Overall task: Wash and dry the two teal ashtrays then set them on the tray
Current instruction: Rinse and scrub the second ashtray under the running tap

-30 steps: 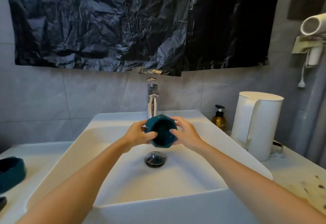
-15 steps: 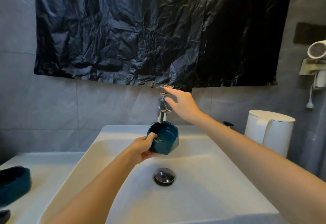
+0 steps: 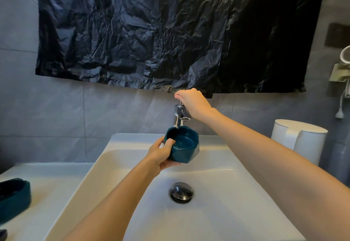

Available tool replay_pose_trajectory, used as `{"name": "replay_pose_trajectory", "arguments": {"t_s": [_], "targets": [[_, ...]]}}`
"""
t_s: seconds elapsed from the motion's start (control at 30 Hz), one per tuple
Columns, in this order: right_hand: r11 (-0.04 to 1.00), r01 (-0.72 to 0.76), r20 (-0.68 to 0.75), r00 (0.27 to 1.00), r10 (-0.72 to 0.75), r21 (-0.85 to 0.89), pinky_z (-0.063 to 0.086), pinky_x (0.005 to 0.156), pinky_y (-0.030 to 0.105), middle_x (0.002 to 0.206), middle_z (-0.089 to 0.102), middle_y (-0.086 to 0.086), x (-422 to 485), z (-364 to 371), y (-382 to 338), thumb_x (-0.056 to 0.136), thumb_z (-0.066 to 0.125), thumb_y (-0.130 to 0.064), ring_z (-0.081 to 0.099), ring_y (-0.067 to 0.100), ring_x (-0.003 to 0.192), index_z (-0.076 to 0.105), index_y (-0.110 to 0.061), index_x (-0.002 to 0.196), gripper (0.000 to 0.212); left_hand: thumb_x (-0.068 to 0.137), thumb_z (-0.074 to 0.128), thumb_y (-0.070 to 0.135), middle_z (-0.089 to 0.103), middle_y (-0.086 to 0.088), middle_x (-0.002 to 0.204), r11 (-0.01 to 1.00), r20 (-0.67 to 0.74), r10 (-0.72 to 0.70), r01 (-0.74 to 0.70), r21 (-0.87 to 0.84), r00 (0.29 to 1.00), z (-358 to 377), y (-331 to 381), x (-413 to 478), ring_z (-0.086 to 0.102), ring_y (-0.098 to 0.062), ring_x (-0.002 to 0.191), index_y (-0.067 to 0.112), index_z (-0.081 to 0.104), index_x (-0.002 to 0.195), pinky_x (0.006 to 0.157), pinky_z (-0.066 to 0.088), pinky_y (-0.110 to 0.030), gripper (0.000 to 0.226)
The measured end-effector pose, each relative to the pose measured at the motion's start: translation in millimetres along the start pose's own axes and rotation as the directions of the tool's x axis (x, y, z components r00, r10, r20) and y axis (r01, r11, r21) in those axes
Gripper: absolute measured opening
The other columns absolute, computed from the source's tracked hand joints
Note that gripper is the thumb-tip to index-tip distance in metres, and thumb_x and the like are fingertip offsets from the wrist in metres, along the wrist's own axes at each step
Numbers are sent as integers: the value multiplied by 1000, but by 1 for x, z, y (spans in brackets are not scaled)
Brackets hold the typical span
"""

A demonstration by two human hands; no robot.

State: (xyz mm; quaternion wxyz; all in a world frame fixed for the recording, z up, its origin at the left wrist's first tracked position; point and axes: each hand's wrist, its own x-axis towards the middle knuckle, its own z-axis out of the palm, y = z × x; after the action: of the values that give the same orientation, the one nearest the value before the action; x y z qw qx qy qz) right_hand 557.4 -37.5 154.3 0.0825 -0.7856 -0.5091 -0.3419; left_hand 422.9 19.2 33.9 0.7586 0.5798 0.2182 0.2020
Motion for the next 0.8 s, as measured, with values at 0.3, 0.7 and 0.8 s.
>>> {"name": "replay_pose_trajectory", "arguments": {"t_s": [0.3,0.7,0.8], "targets": [[1000,-22,-34,999,22,13,51,94,44,131,60,9,6,2,1,97,51,0,57,32,116,51,-14,136,42,98,50,24,59,-13,125,997,7,38,-39,66,999,3,1,-2,61,-33,106,24,49,131,75,58,-44,34],[962,-106,8,994,108,251,45,103,37,140,52,9,1,-3,-5,101,45,-13,53,29,124,43,-14,143,42,98,50,25,58,-12,124,993,4,45,-45,107,999,1,0,0,62,-32,102,27,49,129,74,59,-44,31],[778,-184,60,981,186,601,31,109,29,152,37,3,-19,-9,-13,103,42,-26,38,20,137,25,-17,151,52,97,52,25,57,-13,126,991,-18,55,-53,122,998,1,0,0,62,-33,104,27,49,130,74,59,-45,33]]}}
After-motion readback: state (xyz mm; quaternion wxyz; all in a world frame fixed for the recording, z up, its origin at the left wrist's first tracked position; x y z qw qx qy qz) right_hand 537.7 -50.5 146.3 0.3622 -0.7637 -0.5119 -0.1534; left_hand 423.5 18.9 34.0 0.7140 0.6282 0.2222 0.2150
